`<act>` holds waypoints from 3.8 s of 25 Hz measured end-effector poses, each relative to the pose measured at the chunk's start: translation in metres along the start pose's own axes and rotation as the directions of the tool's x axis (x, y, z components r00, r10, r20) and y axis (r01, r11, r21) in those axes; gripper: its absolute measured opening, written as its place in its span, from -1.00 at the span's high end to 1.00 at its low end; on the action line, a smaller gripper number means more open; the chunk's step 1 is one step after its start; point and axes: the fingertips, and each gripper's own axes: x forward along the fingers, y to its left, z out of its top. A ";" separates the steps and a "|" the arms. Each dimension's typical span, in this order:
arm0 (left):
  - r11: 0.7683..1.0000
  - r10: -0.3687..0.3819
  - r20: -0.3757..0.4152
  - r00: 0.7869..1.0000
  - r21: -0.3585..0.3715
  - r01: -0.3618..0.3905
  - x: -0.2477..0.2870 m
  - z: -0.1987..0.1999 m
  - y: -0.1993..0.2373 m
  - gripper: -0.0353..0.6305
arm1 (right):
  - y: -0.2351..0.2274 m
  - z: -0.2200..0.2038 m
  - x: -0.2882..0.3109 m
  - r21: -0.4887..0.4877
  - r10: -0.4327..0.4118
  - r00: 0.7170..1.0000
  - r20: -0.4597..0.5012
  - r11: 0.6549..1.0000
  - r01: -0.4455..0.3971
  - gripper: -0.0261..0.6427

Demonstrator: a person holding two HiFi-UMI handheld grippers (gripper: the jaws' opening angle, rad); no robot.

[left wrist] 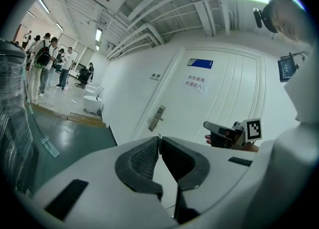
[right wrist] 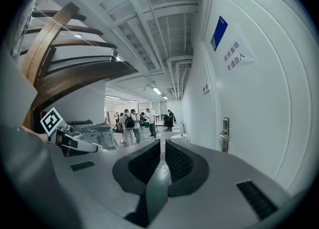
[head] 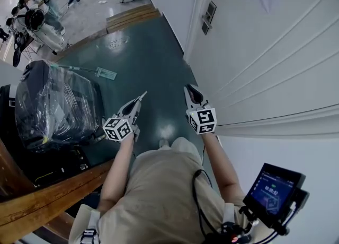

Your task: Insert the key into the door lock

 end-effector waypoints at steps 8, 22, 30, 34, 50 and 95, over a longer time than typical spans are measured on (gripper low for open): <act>0.999 0.005 0.023 1.000 -0.032 -0.004 0.007 0.013 0.020 0.80 | -0.008 0.001 0.015 -0.001 -0.021 1.000 -0.003 1.000 0.021 0.87; 0.994 0.048 0.019 0.999 -0.099 -0.046 0.080 0.038 0.030 0.80 | -0.081 0.014 0.062 0.019 -0.003 1.000 -0.028 1.000 0.004 0.87; 0.993 0.068 0.002 0.998 -0.096 -0.067 0.133 0.055 0.028 0.80 | -0.147 0.022 0.082 0.020 -0.011 0.999 -0.031 1.000 0.012 0.87; 0.994 0.059 0.006 0.998 -0.095 -0.059 0.133 0.055 0.030 0.80 | -0.149 0.022 0.081 0.009 -0.020 0.999 -0.030 1.000 0.020 0.87; 0.993 0.015 -0.004 1.000 -0.113 -0.015 0.162 0.067 0.037 0.80 | -0.169 0.024 0.095 0.006 -0.062 0.997 -0.042 0.998 0.063 0.87; 0.949 -0.287 -0.065 0.956 -0.155 0.275 0.279 0.141 0.148 0.80 | -0.181 0.024 0.211 0.013 -0.338 0.939 -0.068 0.940 0.340 0.87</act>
